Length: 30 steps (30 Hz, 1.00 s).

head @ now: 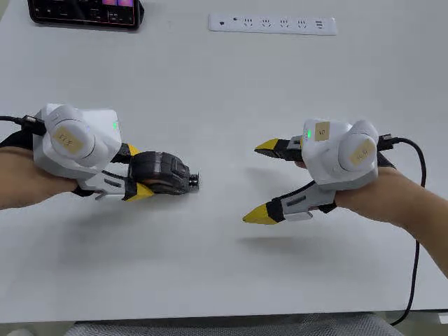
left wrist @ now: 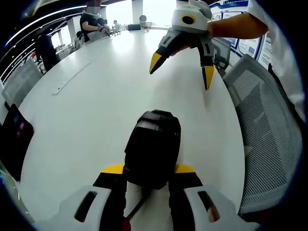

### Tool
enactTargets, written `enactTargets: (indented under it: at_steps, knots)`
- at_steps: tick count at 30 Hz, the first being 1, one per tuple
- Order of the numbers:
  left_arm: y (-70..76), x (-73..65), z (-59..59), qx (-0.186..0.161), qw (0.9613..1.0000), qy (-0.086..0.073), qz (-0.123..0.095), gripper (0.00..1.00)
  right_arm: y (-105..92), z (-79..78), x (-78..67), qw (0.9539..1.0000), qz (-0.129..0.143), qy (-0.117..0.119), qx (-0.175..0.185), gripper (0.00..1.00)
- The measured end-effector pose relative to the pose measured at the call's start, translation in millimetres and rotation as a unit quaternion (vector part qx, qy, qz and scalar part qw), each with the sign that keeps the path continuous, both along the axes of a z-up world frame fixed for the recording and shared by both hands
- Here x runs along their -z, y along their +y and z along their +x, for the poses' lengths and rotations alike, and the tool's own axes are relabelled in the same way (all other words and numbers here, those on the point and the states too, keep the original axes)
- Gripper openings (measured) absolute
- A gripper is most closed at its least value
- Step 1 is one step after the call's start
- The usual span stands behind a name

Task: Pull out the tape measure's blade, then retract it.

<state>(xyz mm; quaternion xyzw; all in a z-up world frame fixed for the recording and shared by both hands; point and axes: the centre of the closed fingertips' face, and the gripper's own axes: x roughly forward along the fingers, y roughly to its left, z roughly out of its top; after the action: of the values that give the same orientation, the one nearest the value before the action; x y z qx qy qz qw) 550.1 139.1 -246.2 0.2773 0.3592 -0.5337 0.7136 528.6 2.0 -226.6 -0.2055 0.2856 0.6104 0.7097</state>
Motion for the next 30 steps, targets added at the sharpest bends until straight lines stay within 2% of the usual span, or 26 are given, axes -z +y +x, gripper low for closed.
enactTargets:
  at_steps: [5,7,21,30]
  knots:
    - [0.1,0.9,0.1,0.006,0.9999,-0.001,0.014,0.29,1.9,0.6,0.1,1.0,0.002,0.0,0.0,0.72]
    - [0.5,1.5,0.2,0.011,0.9997,-0.009,0.019,0.28,3.2,0.8,0.1,1.0,0.003,0.001,0.0,0.71]
    - [1.9,2.8,0.3,0.011,0.9993,-0.01,0.033,0.27,9.6,4.2,-1.5,0.9999,0.016,-0.001,0.005,0.66]
    - [1.5,3.7,-0.7,0.008,0.9989,-0.009,0.045,0.27,24.0,9.3,3.8,0.9995,0.032,0.003,0.003,0.62]
